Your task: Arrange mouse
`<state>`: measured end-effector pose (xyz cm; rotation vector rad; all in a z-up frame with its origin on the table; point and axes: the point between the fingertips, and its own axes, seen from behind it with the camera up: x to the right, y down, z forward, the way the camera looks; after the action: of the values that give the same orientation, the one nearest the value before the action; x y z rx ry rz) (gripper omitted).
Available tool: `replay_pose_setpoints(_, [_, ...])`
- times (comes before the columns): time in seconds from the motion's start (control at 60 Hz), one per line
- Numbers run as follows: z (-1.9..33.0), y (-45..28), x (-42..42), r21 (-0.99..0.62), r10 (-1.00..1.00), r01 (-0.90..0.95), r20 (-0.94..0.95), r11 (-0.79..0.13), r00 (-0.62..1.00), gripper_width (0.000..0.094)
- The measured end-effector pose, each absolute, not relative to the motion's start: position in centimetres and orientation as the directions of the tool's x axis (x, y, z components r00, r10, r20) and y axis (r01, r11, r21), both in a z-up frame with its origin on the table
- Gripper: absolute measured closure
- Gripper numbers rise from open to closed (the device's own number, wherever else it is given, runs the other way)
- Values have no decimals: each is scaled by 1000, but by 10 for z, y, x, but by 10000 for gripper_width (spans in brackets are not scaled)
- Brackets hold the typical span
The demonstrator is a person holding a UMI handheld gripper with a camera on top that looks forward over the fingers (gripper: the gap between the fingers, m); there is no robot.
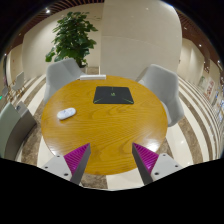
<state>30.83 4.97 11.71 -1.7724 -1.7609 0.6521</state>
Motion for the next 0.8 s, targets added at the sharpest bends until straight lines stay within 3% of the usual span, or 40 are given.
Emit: replay_pose_setpoints(0.8, [71, -164, 254, -674, 993, 736, -24, 67, -112, 69])
